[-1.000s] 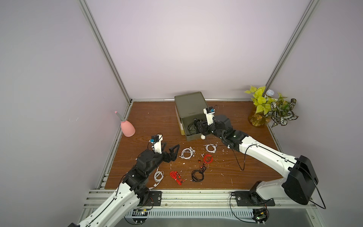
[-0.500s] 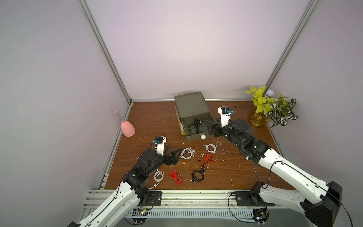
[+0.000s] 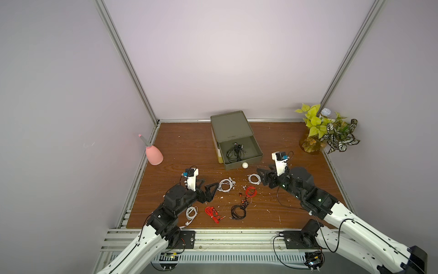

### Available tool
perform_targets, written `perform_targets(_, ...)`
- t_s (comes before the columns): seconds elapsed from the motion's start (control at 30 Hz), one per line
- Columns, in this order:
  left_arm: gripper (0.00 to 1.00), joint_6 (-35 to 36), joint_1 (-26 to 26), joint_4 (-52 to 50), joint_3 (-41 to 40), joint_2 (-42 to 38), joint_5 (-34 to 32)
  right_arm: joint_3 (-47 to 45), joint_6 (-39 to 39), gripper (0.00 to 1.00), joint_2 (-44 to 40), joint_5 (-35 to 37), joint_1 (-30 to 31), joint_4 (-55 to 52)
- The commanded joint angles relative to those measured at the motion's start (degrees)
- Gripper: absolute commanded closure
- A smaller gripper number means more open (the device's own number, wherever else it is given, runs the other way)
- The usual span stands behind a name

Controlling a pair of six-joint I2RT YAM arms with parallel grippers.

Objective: Place the wired earphones into the drawer by color
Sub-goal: Place the wired earphones in the drawer, then pick up the wired earphones from the center of the board.

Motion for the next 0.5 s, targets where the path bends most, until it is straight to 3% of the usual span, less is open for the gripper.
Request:
perform_targets(0.0, 0.0, -1.3, -0.4, 1.7, -0.6, -0.1, -2.9, -3.5, 6.0, 0.27, -1.1, -6.8, 1.0, -0.8)
perform_targets(0.17, 0.0, -2.3, -0.4, 3.5, -0.5, 0.9, -7.1, -10.1, 12.0, 0.32, -1.6, -10.2, 4.3, 2.6)
perform_targets(0.47, 0.0, -4.4, -0.4, 5.0, -0.6, 1.3, -13.2, -14.6, 17.4, 0.34, 0.4, -7.1, 11.7, 5.2)
